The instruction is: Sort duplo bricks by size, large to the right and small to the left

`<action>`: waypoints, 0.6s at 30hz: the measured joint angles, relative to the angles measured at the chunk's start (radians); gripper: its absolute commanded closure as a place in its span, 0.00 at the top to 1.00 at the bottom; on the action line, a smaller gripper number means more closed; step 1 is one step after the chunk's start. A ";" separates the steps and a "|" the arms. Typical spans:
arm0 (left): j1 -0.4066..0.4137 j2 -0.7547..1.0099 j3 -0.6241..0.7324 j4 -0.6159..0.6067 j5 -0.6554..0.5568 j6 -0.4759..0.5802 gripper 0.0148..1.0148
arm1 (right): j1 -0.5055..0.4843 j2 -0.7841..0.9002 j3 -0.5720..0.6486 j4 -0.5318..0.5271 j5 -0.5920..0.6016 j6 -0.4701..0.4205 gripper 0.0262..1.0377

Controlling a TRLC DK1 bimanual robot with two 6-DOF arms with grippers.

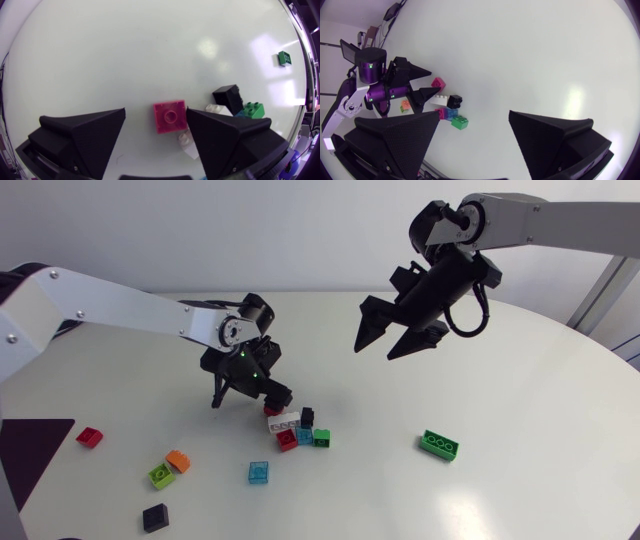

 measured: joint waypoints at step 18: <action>0.190 -0.280 -0.222 0.015 0.000 0.055 0.89 | -0.005 -0.027 -0.059 0.018 0.000 -0.015 0.96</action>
